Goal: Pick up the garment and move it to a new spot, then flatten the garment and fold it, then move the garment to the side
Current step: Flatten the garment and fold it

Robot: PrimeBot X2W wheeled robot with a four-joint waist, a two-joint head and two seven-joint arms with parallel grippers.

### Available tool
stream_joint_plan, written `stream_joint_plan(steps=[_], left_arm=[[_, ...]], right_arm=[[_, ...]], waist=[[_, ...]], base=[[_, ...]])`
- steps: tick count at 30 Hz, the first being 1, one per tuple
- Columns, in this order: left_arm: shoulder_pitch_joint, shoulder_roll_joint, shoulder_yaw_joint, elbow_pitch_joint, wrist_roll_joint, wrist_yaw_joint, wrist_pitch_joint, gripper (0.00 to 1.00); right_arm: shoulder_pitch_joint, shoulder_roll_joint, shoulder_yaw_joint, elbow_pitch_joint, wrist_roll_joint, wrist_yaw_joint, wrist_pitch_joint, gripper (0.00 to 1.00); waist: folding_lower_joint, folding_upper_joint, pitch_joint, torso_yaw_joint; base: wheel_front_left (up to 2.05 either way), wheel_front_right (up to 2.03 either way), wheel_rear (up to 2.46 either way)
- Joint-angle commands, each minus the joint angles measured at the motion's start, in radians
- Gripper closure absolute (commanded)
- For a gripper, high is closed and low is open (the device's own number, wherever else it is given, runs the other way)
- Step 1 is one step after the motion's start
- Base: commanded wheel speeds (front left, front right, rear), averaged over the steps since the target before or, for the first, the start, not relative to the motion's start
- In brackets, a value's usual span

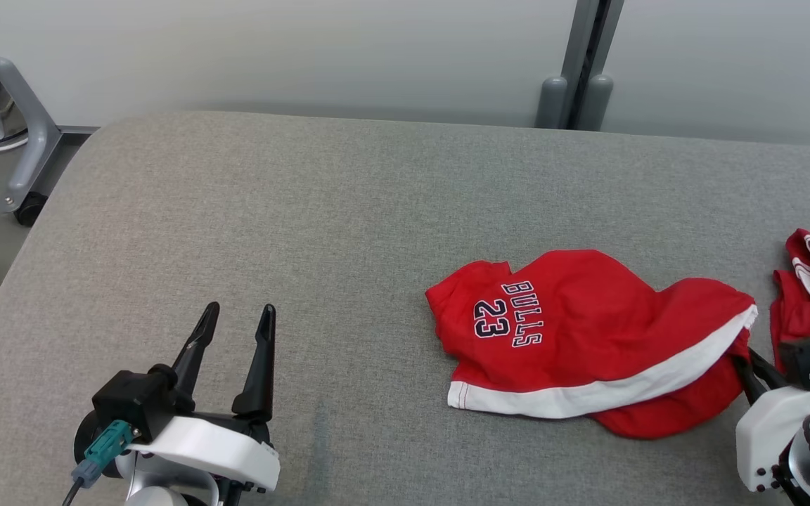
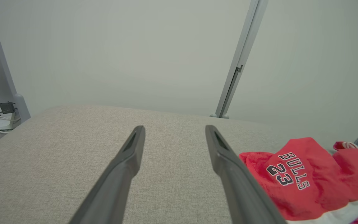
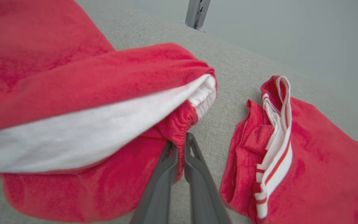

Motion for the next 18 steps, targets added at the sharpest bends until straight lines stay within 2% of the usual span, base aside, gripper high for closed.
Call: stream_joint_plan(steps=[1,2,6,10,18], left_arm=[[-0.015,0.008,0.001,0.002,-0.002,0.001,0.002,0.0],[-0.016,0.007,0.001,0.003,-0.003,0.001,0.004,0.0],[-0.014,0.01,-0.001,0.011,-0.008,0.0,0.008,0.0],[-0.007,0.012,-0.003,0.013,-0.008,0.008,0.014,0.0],[0.009,0.02,0.009,0.001,-0.018,0.021,0.016,0.0]], right_arm=[[0.017,0.006,-0.016,0.002,-0.007,0.0,0.005,0.57],[0.02,0.014,-0.029,0.008,-0.005,0.0,0.007,0.0],[0.032,0.063,-0.065,0.019,0.002,0.0,0.0,0.0],[0.043,0.082,-0.083,-0.013,-0.002,0.0,-0.007,0.0],[0.096,0.135,-0.136,-0.281,0.01,0.0,0.003,0.0]], waist=[[0.0,0.0,0.003,-0.006],[0.0,0.0,0.002,-0.01],[0.0,0.0,-0.011,-0.026],[0.0,0.0,-0.033,-0.047],[0.0,0.0,-0.064,-0.099]], base=[[0.0,0.0,0.0],[0.0,0.0,0.0],[0.0,0.0,0.0],[0.0,0.0,0.0],[0.0,0.0,0.0]])
